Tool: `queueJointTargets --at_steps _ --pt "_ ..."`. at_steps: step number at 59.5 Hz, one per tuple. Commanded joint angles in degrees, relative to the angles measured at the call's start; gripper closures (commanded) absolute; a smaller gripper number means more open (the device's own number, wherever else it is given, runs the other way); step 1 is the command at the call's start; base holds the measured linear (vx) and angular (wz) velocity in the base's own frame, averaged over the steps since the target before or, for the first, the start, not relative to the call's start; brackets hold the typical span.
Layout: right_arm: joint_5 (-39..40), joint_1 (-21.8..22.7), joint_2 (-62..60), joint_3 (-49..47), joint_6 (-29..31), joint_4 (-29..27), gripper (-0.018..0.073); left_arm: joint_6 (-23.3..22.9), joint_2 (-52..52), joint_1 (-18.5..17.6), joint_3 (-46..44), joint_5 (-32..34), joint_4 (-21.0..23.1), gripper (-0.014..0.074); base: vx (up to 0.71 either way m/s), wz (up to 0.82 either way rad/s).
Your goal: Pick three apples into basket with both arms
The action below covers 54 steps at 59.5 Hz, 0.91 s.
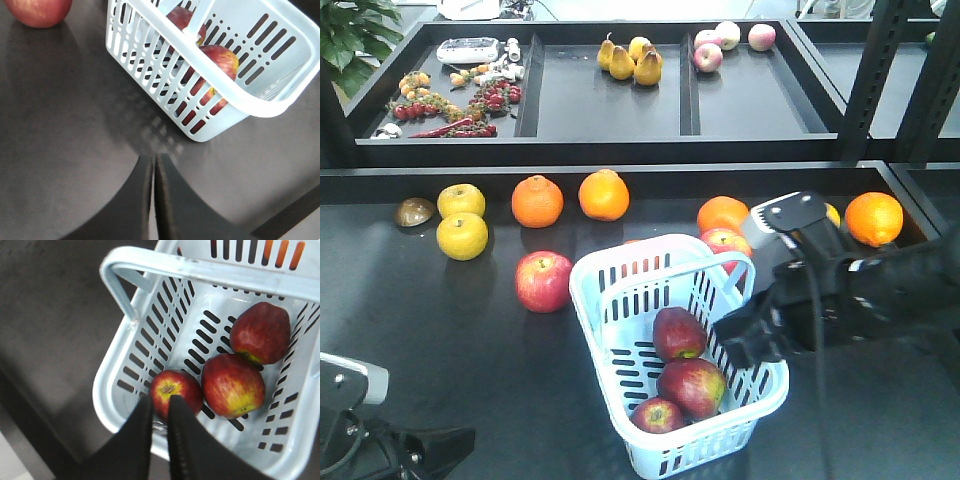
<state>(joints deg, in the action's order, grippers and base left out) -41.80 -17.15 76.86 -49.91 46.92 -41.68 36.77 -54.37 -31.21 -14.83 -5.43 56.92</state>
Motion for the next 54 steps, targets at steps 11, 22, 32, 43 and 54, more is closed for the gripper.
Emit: queueJointTargets --at_steps 11,22,32,43,54 --pt "-0.8 0.1 -18.5 6.2 -1.7 3.8 0.0565 -0.2 0.5 -0.3 -0.9 0.7 0.7 0.0603 0.0 0.0" --pt "12.4 0.2 -34.0 20.8 -11.4 13.8 0.0565 -0.2 0.5 -0.3 -0.9 -2.1 0.7 0.0603 0.0 0.0" --pt "17.0 0.2 -43.2 29.4 -18.9 21.4 0.0565 -0.2 0.5 -0.3 -0.9 -2.8 0.7 0.0603 0.0 0.0" --pt "16.2 0.2 -46.9 31.9 -19.7 23.4 0.0565 -0.2 0.5 -0.3 -0.9 -2.8 0.7 0.0603 0.0 0.0" --pt "15.1 0.2 -47.0 31.9 -19.7 23.3 0.0565 -0.2 0.5 -0.3 -0.9 -2.8 0.7 0.0603 0.0 0.0"
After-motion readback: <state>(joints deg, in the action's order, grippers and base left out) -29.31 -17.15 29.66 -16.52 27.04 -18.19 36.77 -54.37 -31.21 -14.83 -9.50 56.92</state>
